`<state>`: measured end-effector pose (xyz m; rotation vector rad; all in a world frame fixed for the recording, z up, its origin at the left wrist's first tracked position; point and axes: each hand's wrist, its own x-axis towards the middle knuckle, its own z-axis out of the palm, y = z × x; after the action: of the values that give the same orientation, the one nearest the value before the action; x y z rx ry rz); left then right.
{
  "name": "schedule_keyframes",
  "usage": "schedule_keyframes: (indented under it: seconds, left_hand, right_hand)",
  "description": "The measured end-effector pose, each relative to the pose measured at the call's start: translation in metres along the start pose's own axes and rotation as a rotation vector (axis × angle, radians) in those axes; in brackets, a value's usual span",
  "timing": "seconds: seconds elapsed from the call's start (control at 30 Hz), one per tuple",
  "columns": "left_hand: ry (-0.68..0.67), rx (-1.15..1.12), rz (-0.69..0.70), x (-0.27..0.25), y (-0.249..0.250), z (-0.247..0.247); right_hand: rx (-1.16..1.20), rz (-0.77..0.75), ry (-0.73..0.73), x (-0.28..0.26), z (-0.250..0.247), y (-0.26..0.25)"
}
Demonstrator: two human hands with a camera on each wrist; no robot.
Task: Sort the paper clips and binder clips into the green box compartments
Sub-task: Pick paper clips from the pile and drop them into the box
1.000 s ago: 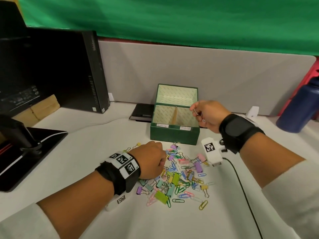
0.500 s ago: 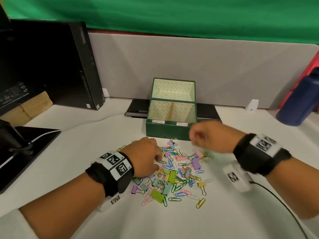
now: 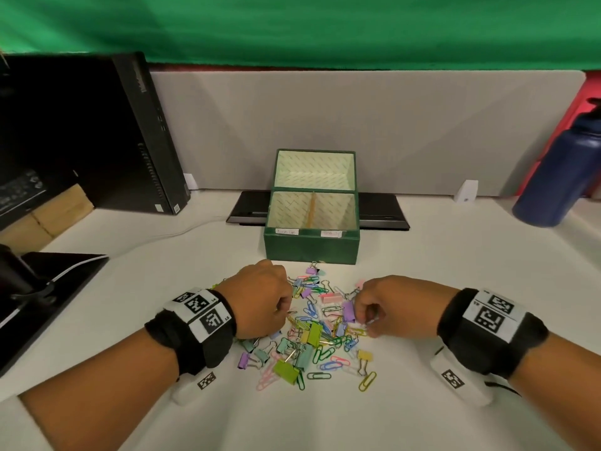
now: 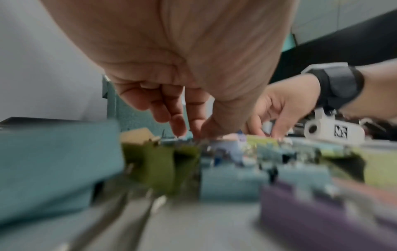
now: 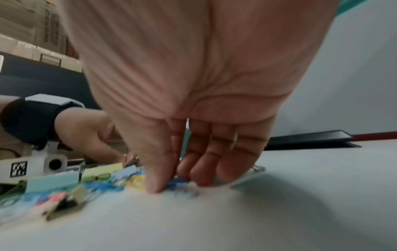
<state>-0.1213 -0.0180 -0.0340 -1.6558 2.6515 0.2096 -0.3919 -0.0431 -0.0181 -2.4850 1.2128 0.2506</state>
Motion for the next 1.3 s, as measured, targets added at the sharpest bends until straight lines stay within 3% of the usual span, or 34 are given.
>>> schedule_keyframes:
  seconds: [0.07, 0.3, 0.37, 0.63, 0.8, 0.93, 1.0, 1.1, 1.2, 1.3]
  left_hand:
    - [0.009, -0.1, -0.035, -0.003, -0.003, -0.007]
    - [-0.017, -0.919, -0.29, 0.007, -0.014, -0.04]
    - [-0.009, -1.049, -0.321, 0.015, -0.016, -0.047]
    - [0.317, -0.575, -0.3, 0.107, -0.008, -0.08]
    - [0.267, -0.436, -0.197, 0.128, -0.001, -0.081]
    - [0.318, -0.332, -0.065, 0.096, 0.001, -0.077]
    - [0.192, -0.21, 0.015, 0.069, 0.005, -0.072]
    - [-0.152, -0.001, 0.094, 0.034, 0.01, -0.057]
    - [-0.251, 0.1, 0.093, 0.017, 0.012, -0.044]
    - [-0.346, 0.051, 0.029, 0.012, 0.018, -0.038]
  right_hand:
    - [0.023, 0.007, -0.009, 0.0, 0.002, 0.001]
    - [0.016, 0.039, -0.015, -0.004, 0.01, 0.002]
    - [-0.003, 0.036, 0.002, -0.004, 0.013, 0.001]
    - [0.026, 0.034, 0.025, -0.006, 0.013, 0.001]
    - [0.112, -0.023, 0.067, -0.01, 0.009, -0.001]
    - [0.118, -0.082, 0.107, -0.007, 0.012, 0.001]
    - [0.097, -0.096, 0.102, -0.006, 0.013, 0.001]
    - [0.034, -0.114, 0.092, -0.006, 0.011, -0.001]
    - [0.027, -0.106, 0.081, -0.006, 0.01, -0.002]
    - [0.062, -0.064, 0.082, -0.007, 0.01, -0.002]
